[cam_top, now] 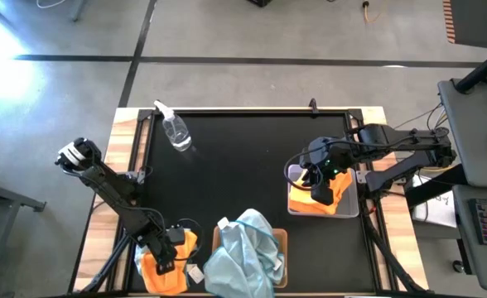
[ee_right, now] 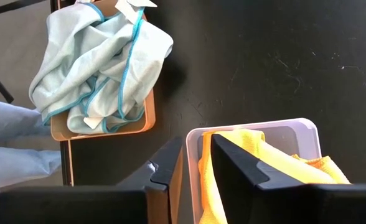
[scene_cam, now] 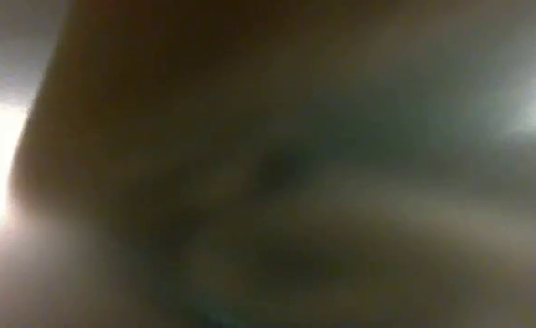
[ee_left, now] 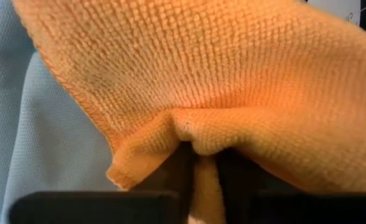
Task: Sort microfiber towel by color & place in baskets
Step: Put the orange microfiber towel into the transparent bin
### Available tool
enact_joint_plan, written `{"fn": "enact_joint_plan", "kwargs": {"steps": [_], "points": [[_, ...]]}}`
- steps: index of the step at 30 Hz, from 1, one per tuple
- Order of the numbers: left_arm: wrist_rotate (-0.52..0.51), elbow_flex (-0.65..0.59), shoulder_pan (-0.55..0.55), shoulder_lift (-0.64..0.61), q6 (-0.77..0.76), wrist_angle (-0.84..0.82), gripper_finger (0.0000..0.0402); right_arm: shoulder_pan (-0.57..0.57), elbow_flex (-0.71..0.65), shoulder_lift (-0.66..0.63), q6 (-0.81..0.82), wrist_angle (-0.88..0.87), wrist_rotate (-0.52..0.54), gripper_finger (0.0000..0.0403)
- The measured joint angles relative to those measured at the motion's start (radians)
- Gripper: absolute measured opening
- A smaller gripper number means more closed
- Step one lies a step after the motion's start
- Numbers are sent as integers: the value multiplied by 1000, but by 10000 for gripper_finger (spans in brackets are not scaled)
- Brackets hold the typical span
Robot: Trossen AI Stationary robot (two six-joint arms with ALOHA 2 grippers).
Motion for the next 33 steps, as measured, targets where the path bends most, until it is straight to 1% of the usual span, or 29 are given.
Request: {"fn": "enact_joint_plan", "kwargs": {"steps": [3,4,10,12,15,20,23,28,33], "points": [[0,0,0,0,-20,3,11,0,0,0,1,0,0,84],[0,0,0,0,-26,5,6,0,0,0,1,0,0,85],[5,12,0,1,-41,11,4,0,0,0,1,1,0,84],[38,39,0,2,-41,12,2,0,0,0,2,1,0,81],[87,99,-4,2,-41,12,1,0,0,0,2,1,0,76],[84,233,-6,2,5,11,1,0,0,0,1,3,0,77],[59,317,-6,1,45,-27,0,0,0,0,-1,4,0,81],[30,445,-6,2,75,-164,0,0,0,0,-10,4,0,86],[22,574,-6,20,105,-323,0,0,0,0,-11,4,1,81]]}}
